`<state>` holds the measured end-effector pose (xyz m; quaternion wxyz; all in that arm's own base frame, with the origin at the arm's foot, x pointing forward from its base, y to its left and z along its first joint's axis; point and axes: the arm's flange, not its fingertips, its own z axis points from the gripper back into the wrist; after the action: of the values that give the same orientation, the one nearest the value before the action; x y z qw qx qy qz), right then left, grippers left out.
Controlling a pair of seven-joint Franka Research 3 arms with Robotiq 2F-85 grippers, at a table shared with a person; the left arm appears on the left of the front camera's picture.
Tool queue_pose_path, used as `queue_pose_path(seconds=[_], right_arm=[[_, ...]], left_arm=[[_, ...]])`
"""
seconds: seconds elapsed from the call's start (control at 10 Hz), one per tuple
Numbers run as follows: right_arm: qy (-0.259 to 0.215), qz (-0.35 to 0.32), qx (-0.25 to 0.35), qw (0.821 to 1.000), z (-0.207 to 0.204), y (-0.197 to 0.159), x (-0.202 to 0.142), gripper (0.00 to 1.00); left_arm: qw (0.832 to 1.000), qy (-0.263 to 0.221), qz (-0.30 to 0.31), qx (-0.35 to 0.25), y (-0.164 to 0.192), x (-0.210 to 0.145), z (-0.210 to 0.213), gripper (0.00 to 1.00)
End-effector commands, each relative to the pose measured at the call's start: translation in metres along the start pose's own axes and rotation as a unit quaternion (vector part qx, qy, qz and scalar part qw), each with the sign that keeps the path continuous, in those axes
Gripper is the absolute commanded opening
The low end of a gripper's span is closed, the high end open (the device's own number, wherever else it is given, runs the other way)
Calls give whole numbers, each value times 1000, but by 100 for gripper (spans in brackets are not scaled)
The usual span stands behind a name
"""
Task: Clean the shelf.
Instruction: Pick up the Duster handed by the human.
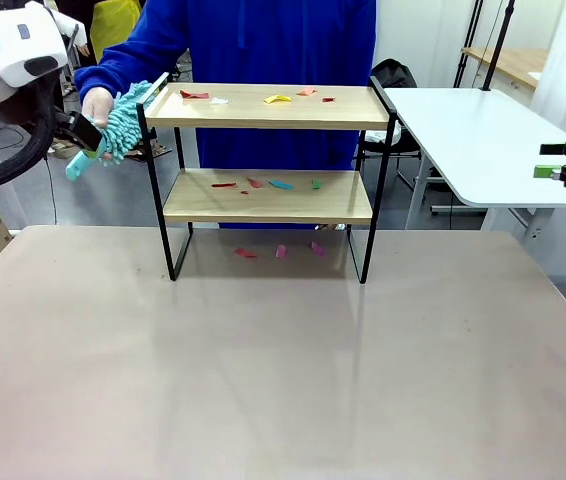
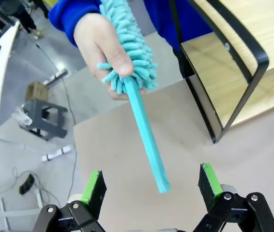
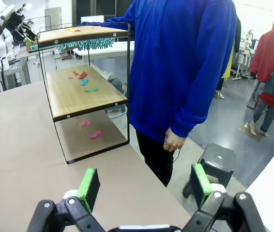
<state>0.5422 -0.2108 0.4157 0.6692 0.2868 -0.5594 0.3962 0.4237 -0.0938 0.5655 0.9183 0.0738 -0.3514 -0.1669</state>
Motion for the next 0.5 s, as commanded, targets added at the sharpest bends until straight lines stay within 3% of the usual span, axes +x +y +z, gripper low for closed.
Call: queue_pose_path(seconds=[0.0, 0.4], right_arm=[[-2, 1, -1, 1000, -1, 1, 2, 100], [-2, 1, -1, 1000, -1, 1, 2, 100]], left_arm=[[1000, 16, 20, 13, -6, 4, -13, 100], [998, 39, 53, -7, -6, 1, -38, 100]])
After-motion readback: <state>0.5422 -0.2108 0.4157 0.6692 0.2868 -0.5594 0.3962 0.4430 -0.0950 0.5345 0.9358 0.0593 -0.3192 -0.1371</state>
